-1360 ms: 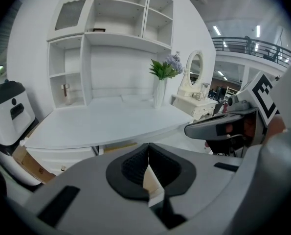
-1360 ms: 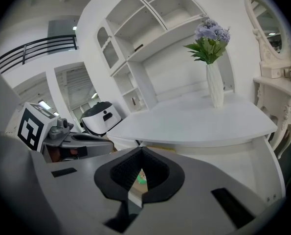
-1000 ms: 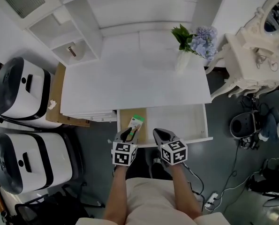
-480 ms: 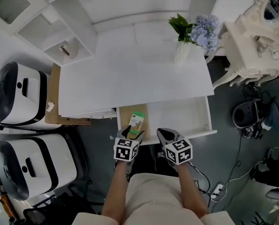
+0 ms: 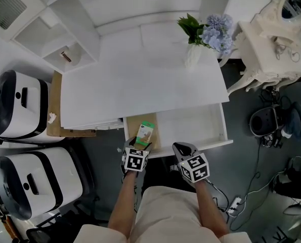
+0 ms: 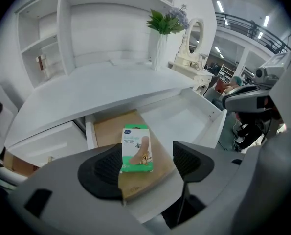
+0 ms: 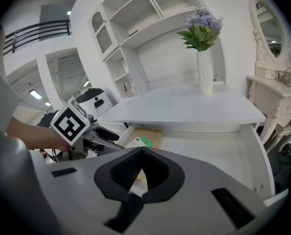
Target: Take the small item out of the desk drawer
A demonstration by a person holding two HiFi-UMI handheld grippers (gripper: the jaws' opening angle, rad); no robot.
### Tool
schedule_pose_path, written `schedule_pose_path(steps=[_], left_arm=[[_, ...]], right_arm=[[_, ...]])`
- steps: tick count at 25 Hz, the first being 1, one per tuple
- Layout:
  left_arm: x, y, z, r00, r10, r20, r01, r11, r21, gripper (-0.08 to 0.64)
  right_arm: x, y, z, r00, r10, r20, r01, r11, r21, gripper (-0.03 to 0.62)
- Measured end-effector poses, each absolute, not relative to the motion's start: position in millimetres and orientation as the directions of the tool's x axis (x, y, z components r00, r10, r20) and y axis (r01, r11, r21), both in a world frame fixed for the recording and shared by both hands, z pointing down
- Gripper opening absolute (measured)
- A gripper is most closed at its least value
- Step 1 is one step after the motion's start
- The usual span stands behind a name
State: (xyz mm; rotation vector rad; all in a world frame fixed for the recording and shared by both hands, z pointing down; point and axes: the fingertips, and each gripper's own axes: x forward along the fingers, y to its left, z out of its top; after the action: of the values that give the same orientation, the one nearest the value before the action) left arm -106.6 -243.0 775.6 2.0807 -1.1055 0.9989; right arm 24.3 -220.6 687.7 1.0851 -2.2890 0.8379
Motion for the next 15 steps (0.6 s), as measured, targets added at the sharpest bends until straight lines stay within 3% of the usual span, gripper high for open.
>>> schedule_pose_path(steps=[15], left_arm=[[-99, -261, 810, 0.368, -0.309, 0.877, -0.837, -0.521, 0.168, 0.345]], right_arm=[[41, -224, 704, -0.521, -0.533, 0.666, -0.841, 0.452, -0.297, 0.025]])
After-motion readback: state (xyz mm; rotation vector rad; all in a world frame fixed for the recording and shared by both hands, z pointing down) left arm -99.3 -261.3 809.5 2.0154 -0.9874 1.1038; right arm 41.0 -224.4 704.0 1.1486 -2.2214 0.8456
